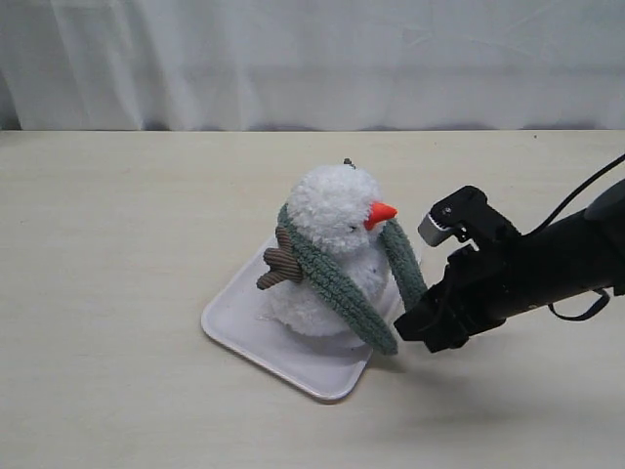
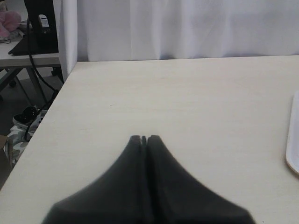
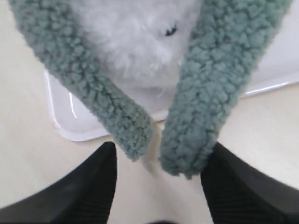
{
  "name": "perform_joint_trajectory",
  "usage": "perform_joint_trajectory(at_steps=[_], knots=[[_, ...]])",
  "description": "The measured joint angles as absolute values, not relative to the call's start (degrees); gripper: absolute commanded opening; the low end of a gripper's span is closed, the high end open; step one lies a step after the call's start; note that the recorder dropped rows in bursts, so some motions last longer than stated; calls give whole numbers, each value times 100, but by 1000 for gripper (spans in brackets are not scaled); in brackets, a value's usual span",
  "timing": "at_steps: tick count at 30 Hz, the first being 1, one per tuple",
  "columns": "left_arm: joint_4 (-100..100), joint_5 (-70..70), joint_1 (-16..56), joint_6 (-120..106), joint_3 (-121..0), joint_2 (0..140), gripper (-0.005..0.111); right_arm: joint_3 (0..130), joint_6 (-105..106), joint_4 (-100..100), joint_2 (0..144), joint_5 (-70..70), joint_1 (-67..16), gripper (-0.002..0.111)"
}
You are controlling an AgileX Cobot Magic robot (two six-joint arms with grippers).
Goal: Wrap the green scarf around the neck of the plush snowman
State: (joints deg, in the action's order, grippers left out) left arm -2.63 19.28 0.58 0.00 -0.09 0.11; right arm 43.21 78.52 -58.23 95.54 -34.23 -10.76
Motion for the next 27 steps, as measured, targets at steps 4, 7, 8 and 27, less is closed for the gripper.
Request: perform_joint_trajectory(at_steps=[4, 7, 8, 27], knots=[[-263, 1928, 58, 0, -9, 11, 0, 4321, 7750, -5799, 9221, -3624, -1193, 52], [-263, 1928, 58, 0, -9, 11, 0, 4321, 7693, -5614, 9106, -3625, -1552, 52], [-263, 1928, 58, 0, -9, 11, 0, 4321, 7625, -5495, 9091, -3603, -1720, 52], [-263, 1928, 58, 0, -9, 11, 0, 4321, 5069, -3465, 9155, -2106, -2736, 52]])
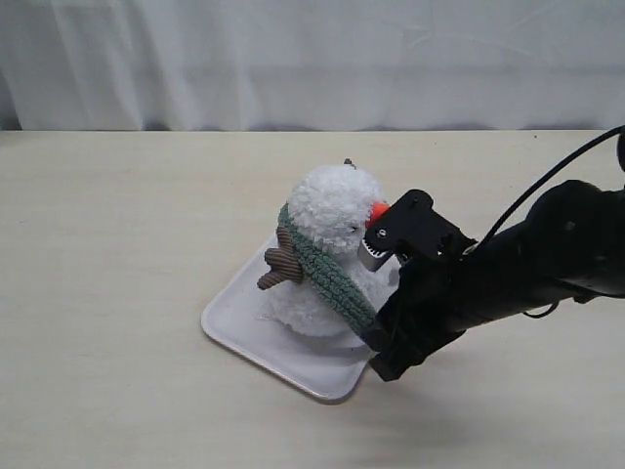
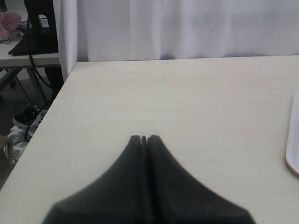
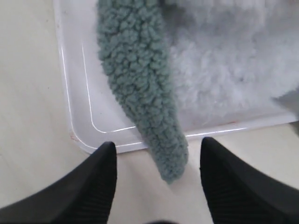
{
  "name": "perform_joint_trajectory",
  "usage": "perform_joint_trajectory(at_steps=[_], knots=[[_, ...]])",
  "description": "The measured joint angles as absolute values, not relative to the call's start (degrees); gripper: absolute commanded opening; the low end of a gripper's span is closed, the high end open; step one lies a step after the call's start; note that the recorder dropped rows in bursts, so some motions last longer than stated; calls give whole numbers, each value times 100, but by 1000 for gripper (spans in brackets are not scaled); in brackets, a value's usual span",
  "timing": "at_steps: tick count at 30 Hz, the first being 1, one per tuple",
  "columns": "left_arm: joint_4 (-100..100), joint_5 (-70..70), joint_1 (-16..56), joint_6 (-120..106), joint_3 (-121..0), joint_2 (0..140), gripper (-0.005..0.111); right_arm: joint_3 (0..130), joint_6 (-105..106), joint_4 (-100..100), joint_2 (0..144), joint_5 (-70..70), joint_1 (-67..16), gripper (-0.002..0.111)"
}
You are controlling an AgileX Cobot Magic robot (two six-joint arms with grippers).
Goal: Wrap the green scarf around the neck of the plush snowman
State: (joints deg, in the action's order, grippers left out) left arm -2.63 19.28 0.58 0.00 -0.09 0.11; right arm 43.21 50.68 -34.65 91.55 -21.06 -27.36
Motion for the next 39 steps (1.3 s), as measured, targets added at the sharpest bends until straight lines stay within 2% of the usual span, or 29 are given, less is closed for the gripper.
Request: perform_joint_trajectory(at_steps=[7, 9, 15, 16, 28, 39], knots=[[-263, 1928, 58, 0, -9, 11, 0, 4321, 5048, -3502, 9643, -2047, -2746, 50], [-263, 1928, 58, 0, -9, 11, 0, 4321, 5048, -3502, 9739, -1891, -2746, 42], [-263, 1928, 58, 0, -9, 11, 0, 4321, 5048, -3502, 9811, -1666, -2746, 6], [-263, 1928, 58, 0, -9, 11, 0, 4321, 5098, -3502, 9811, -1666, -2746, 4], [-263, 1928, 58, 0, -9, 11, 0, 4321, 5644, -3180, 9451, -1657, -2746, 4], [-263, 1928, 58, 0, -9, 11, 0, 4321, 5390, -1282, 9348, -1510, -2746, 4]])
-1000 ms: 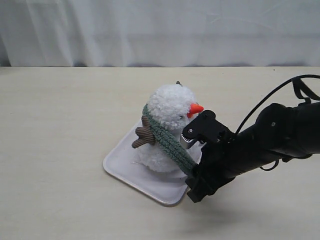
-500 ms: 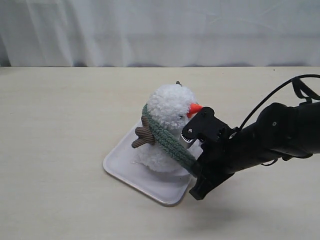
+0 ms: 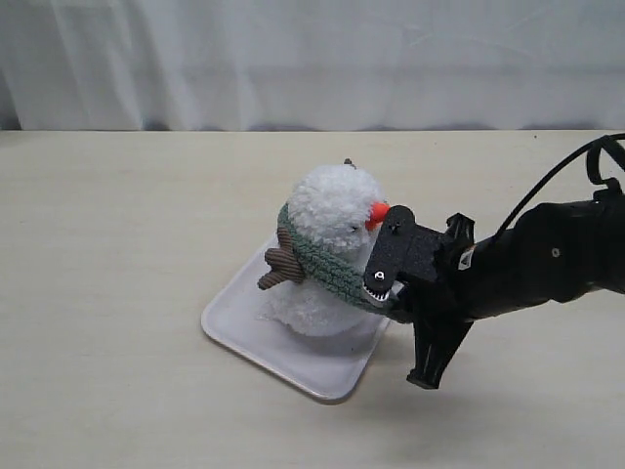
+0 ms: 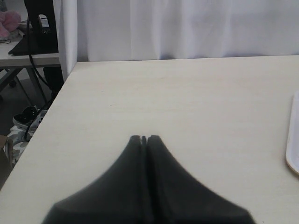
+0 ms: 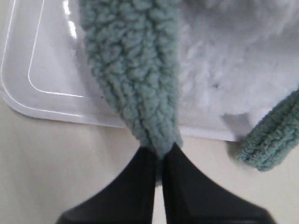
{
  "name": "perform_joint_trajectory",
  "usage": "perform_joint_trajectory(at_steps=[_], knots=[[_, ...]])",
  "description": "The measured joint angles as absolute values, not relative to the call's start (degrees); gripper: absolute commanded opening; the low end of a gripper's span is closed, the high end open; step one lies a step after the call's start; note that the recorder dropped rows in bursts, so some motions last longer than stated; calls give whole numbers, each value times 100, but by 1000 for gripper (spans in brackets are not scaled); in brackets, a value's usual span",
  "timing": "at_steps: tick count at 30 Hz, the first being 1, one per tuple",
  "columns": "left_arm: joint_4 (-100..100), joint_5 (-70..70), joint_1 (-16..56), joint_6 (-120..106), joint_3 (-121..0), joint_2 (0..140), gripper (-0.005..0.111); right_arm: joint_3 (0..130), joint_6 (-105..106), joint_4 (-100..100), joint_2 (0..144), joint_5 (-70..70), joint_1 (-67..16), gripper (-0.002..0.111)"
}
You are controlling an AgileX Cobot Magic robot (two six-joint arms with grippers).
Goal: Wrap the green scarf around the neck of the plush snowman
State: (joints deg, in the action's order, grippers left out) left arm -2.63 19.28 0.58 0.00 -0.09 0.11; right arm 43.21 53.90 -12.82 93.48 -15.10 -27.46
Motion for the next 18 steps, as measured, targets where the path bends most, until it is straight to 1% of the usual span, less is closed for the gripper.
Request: perform_joint_trajectory(at_steps=[9, 18], knots=[[-263, 1928, 58, 0, -9, 11, 0, 4321, 4937, 267, 9348, -1202, -2746, 4], [-263, 1928, 58, 0, -9, 11, 0, 4321, 4895, 1075, 9360, -1106, -2746, 4]])
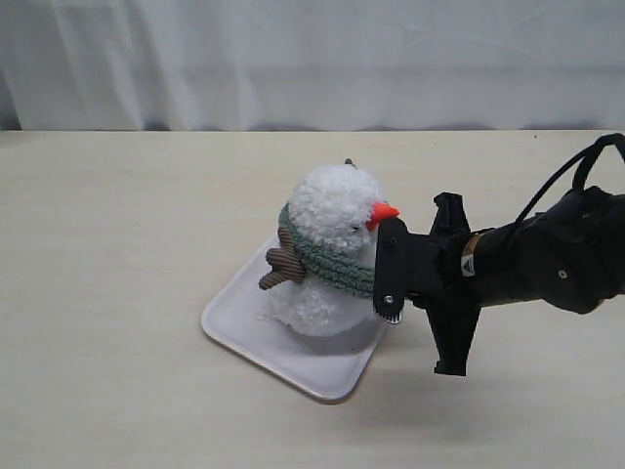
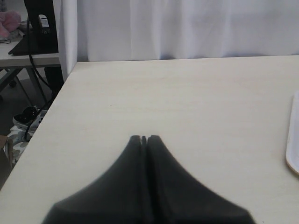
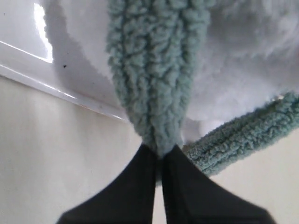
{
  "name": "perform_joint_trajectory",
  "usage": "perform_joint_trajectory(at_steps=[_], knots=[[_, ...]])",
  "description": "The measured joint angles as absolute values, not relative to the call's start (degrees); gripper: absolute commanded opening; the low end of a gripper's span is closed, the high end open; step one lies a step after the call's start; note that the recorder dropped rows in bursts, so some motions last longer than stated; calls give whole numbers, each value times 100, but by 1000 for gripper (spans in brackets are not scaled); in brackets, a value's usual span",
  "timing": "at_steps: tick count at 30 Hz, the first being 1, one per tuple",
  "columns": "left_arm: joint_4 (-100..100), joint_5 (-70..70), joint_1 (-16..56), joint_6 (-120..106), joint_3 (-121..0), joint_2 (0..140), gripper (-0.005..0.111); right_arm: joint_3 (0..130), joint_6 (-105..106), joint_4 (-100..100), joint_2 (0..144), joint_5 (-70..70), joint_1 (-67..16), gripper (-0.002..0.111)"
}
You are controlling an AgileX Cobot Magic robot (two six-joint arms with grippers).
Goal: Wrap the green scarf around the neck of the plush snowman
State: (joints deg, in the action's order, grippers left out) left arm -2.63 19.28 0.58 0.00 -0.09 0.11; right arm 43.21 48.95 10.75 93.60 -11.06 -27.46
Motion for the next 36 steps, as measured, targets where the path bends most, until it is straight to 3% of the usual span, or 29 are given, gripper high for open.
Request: perform_joint_trajectory(at_steps=[36], knots=[[-263, 1928, 58, 0, -9, 11, 0, 4321, 4881, 3662, 9789, -1230, -2746, 4]])
